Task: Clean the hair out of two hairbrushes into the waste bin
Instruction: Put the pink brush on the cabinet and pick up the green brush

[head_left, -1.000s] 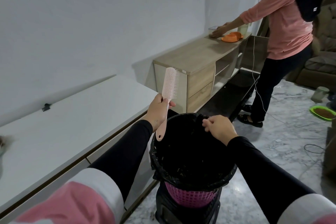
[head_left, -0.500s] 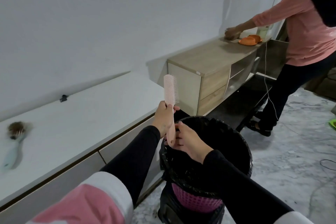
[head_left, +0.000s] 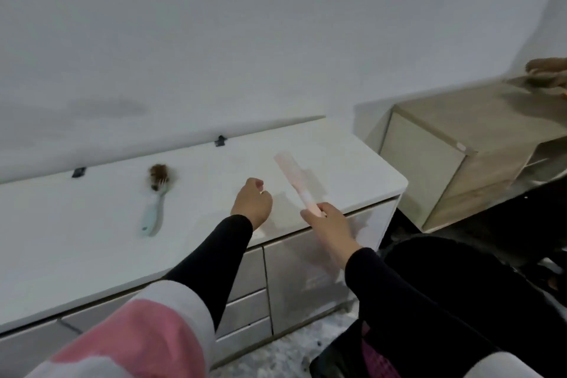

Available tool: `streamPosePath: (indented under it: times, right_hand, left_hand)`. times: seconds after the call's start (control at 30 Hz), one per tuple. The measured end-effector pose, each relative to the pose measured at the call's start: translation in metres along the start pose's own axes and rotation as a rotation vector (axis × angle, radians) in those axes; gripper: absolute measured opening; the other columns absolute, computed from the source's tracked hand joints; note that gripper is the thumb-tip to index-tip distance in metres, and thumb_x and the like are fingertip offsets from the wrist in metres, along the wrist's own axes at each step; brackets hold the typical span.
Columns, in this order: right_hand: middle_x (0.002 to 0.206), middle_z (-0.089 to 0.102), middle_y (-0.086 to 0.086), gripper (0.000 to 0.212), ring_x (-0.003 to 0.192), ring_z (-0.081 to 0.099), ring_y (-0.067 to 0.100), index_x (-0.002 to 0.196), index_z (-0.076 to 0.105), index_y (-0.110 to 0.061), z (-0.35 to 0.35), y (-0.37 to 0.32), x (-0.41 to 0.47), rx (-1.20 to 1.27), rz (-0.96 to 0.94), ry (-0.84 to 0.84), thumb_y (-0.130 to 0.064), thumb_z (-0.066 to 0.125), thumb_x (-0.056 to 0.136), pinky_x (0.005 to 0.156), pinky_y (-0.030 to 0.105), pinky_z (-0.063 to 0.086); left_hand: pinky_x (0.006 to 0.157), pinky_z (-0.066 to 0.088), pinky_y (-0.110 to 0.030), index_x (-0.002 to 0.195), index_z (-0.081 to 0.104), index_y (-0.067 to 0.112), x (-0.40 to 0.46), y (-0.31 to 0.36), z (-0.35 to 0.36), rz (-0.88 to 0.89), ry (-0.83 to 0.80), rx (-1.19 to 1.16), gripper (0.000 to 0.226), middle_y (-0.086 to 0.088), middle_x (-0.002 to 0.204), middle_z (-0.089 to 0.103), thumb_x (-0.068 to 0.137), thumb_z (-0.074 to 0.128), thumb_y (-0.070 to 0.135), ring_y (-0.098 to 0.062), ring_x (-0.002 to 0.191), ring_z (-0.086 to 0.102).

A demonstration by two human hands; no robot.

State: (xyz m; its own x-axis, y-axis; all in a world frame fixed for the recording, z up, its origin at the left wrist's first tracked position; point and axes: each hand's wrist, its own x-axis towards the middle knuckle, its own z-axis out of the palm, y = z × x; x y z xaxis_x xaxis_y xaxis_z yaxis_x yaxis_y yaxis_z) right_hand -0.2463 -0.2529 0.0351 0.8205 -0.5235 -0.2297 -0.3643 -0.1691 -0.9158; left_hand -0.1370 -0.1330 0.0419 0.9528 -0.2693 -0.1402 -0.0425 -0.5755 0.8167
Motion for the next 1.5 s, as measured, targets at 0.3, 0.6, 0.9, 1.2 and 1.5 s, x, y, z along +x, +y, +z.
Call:
streamPosePath:
  times: [0.3, 0.6, 0.9, 1.2, 1.5]
  right_hand:
    - [0.097, 0.06, 0.004, 0.029, 0.084, 0.058, 0.025, 0.116, 0.053, -0.016, 0.125, -0.037, 0.073, -0.327, -0.125, -0.073, -0.032, 0.044, 0.094, 0.074, 0.037, 0.046]
    - [0.126, 0.045, 0.009, 0.04, 0.115, 0.046, 0.03, 0.133, 0.045, -0.019, 0.194, -0.054, 0.113, -0.657, -0.157, 0.034, -0.035, 0.035, 0.097, 0.095, 0.042, 0.036]
    - [0.122, 0.044, 0.007, 0.04, 0.113, 0.044, 0.027, 0.132, 0.047, -0.022, 0.206, -0.047, 0.116, -0.759, -0.173, 0.103, -0.037, 0.04, 0.096, 0.092, 0.037, 0.032]
    - [0.132, 0.04, 0.006, 0.05, 0.122, 0.042, 0.025, 0.141, 0.038, -0.022, 0.196, -0.05, 0.113, -0.594, -0.14, 0.057, -0.039, 0.041, 0.094, 0.1, 0.038, 0.031]
    - [0.127, 0.049, 0.001, 0.033, 0.119, 0.043, 0.022, 0.125, 0.052, -0.023, 0.239, -0.074, 0.086, -0.66, -0.426, -0.081, -0.023, 0.04, 0.095, 0.096, 0.036, 0.034]
  left_hand:
    - [0.116, 0.02, -0.038, 0.148, 0.024, 0.008, 0.07, -0.102, -0.068, 0.016, 0.03, 0.552, 0.052, -0.01, 0.157, 0.025, 0.098, 0.031, 0.02, -0.025, 0.143, 0.025]
    - [0.121, 0.003, -0.039, 0.153, 0.014, 0.01, 0.084, -0.135, -0.068, 0.148, 0.11, 0.67, 0.061, -0.004, 0.163, 0.012, 0.095, 0.012, 0.029, -0.017, 0.15, 0.007]
    - [0.122, 0.0, -0.038, 0.153, 0.009, 0.01, 0.085, -0.133, -0.07, 0.145, 0.094, 0.652, 0.059, -0.004, 0.163, 0.007, 0.097, 0.013, 0.028, -0.016, 0.15, 0.002]
    - [0.121, 0.001, -0.034, 0.152, 0.015, 0.011, 0.083, -0.133, -0.076, 0.173, 0.069, 0.625, 0.053, -0.003, 0.163, 0.013, 0.101, 0.017, 0.024, -0.015, 0.15, 0.006]
    - [0.099, 0.038, -0.035, 0.121, 0.059, 0.01, 0.063, -0.156, -0.152, 0.211, 0.508, 0.497, 0.036, -0.007, 0.125, 0.063, 0.091, 0.039, 0.01, -0.026, 0.118, 0.056]
